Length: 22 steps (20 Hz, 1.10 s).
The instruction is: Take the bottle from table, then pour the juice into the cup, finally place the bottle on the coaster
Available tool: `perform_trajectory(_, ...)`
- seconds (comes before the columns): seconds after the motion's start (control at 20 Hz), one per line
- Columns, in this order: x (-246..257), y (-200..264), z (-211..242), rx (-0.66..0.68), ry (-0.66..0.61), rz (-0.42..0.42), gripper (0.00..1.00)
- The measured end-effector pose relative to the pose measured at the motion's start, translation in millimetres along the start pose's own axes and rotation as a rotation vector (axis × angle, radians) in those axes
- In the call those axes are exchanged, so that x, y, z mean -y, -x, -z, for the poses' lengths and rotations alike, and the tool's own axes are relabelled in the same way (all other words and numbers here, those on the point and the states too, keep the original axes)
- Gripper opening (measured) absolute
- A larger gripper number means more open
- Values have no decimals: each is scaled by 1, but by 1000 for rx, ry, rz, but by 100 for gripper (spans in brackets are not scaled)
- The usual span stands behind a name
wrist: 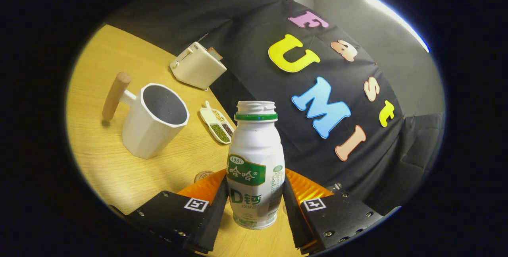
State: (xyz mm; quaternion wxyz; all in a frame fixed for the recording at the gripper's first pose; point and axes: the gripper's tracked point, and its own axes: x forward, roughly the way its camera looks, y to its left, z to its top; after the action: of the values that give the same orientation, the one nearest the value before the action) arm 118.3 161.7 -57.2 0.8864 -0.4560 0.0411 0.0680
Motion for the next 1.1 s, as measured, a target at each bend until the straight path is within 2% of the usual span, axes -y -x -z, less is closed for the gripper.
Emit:
perform_trajectory(0.15, -6, -3, -2, 12, 19, -3, 72)
perform_trajectory(0.5, -10, -3, -4, 19, 158, 22, 72)
perform_trajectory(1.1, -7, -8, -4, 9, 260, 29, 72)
